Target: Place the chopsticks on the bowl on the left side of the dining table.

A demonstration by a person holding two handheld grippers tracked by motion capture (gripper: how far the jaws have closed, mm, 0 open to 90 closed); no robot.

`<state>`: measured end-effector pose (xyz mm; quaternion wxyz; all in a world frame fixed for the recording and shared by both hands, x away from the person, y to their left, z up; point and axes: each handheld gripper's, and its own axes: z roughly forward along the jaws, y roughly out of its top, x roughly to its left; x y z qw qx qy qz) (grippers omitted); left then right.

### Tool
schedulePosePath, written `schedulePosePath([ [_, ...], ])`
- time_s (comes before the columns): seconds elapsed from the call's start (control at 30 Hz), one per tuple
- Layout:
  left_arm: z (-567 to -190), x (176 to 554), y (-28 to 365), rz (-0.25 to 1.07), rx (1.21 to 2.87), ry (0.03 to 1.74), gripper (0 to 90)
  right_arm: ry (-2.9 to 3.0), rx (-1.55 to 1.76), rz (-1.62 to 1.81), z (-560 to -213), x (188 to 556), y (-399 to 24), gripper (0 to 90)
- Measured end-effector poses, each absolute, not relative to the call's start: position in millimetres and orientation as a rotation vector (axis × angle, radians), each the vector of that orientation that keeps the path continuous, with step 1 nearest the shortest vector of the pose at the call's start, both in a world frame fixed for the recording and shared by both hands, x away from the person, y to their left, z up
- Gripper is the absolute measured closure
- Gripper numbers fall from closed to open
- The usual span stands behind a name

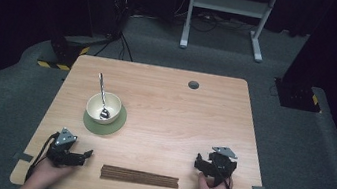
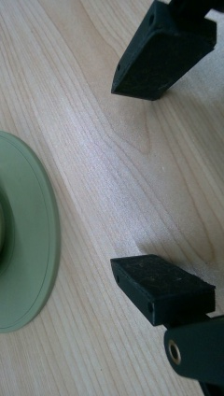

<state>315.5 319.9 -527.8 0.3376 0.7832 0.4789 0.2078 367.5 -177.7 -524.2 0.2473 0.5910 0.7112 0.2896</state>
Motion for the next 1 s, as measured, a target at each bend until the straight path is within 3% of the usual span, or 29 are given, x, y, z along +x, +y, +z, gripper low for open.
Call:
schedulePosePath([
  [0.6,-525.8,319.3,319.4,0.510,2.077,1.241,11.1,1.967,1.587,0.800,-523.9,366.7,-179.8,10.1],
  [1.0,-514.6,319.9,323.1,0.462,2.019,1.266,15.3,2.041,1.497,0.825,-522.4,352.5,-164.7,9.9],
])
